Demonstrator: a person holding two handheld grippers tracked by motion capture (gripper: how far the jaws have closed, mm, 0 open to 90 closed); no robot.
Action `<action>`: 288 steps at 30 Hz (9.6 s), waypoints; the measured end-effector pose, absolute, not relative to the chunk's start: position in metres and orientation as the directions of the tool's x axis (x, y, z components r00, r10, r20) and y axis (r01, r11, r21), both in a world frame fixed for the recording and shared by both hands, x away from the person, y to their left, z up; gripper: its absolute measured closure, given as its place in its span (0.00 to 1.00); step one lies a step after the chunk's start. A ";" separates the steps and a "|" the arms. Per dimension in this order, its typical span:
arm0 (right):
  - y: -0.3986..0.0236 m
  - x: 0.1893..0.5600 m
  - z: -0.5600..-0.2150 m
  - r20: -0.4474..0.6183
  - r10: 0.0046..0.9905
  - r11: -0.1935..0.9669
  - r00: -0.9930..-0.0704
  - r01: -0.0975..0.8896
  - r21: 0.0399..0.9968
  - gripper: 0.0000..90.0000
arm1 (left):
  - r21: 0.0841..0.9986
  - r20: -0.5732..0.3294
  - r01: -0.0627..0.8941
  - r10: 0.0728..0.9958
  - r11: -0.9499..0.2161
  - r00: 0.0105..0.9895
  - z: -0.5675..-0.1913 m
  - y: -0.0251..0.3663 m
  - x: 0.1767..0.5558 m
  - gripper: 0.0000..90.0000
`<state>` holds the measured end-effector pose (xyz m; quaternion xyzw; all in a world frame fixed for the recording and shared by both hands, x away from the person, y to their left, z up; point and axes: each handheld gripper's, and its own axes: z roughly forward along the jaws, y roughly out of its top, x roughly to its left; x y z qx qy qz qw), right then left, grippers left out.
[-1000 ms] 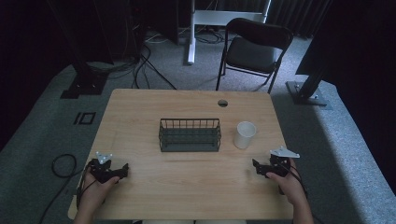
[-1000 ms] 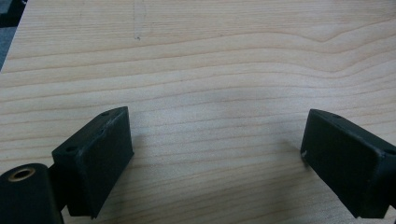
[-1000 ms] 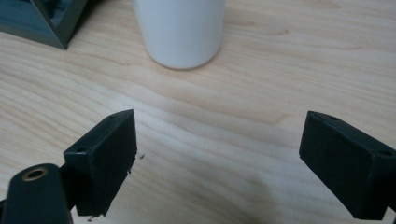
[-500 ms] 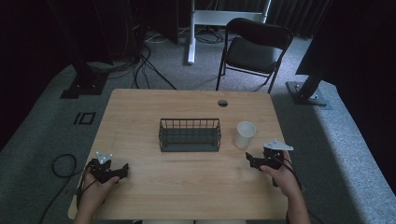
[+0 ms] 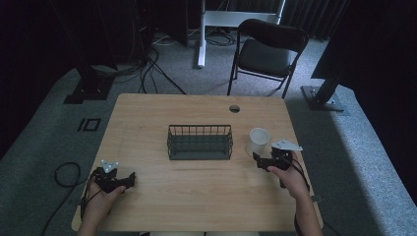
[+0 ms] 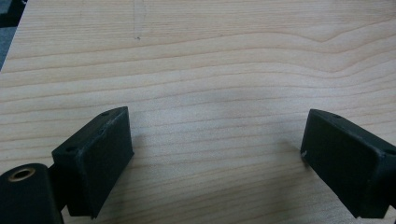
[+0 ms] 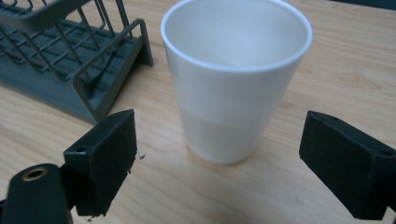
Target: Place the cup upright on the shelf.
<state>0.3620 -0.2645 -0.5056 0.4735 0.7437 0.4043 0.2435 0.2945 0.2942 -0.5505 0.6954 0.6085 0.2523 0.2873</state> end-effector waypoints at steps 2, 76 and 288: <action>-0.263 0.365 -0.505 0.022 0.904 0.217 -0.428 0.502 0.837 0.12 | 0.707 0.001 0.701 0.991 -0.094 0.132 -0.550 0.294 0.295 0.10; -0.240 0.384 -0.452 0.040 0.930 0.111 -0.366 0.382 0.917 0.21 | 0.707 0.002 0.701 0.991 -0.095 0.132 -0.550 0.294 0.295 0.10; -0.277 0.324 -0.540 0.047 0.877 0.245 -0.479 0.529 0.813 0.13 | 0.706 0.001 0.702 0.991 -0.094 0.132 -0.550 0.294 0.295 0.10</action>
